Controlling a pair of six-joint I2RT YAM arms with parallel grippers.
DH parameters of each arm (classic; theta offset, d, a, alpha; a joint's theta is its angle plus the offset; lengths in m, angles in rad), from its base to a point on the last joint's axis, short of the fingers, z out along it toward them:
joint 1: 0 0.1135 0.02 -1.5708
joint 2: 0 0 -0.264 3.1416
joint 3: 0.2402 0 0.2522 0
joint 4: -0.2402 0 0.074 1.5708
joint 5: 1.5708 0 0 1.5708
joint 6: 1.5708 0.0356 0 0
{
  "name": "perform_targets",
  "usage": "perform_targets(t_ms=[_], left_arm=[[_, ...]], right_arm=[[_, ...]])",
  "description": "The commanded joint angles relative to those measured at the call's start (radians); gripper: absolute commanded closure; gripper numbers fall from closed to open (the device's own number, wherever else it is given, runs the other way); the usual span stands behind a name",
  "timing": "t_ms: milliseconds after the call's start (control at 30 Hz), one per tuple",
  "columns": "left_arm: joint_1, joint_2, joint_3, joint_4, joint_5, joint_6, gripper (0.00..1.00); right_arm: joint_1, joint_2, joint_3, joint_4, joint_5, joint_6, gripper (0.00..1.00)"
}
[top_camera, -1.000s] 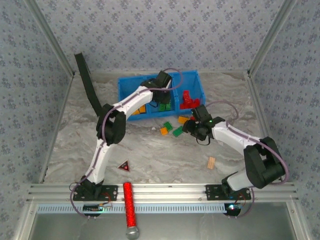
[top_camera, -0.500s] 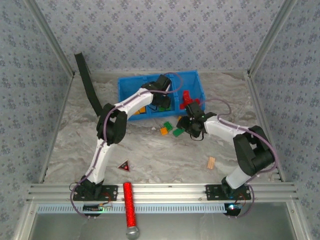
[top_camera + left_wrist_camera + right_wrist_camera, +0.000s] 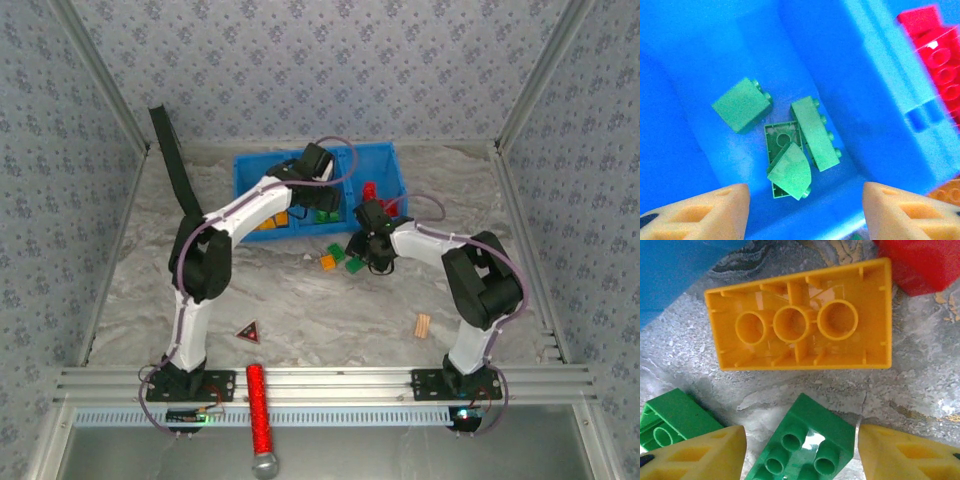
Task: Sort the legos into containers by color
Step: Pick up the lego from the center of the table.
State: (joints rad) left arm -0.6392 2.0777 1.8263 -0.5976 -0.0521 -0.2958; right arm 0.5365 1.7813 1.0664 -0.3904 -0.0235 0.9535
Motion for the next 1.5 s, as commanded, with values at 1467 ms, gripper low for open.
perform_targets(t_ms=[1467], left_arm=[[0.064,-0.939,-0.675,-0.119,-0.032,-0.101,0.31]], right_arm=[[0.129,0.256,0.766,-0.384,0.250,-0.826,0.76]])
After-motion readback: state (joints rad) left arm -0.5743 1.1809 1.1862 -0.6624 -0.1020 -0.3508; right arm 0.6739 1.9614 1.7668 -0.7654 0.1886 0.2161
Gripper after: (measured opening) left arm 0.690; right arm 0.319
